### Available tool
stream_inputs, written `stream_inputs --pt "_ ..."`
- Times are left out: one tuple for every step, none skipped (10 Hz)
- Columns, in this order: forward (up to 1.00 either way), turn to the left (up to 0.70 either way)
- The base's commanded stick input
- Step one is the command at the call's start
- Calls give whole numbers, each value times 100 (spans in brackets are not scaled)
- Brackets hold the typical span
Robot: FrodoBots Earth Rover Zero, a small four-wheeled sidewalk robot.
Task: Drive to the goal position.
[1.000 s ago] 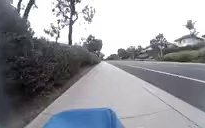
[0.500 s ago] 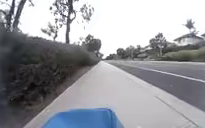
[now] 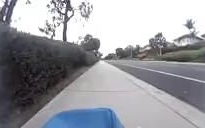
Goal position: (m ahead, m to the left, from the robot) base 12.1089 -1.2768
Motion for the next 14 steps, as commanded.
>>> stream_inputs --pt "100 0" --pt "100 0" --pt "100 0" --pt "100 27" --pt "100 27" --pt "100 16" --pt "100 0" --pt "100 0" --pt "100 0" --pt "100 0" --pt "100 0" --pt "100 0" --pt "100 0" --pt "100 0"
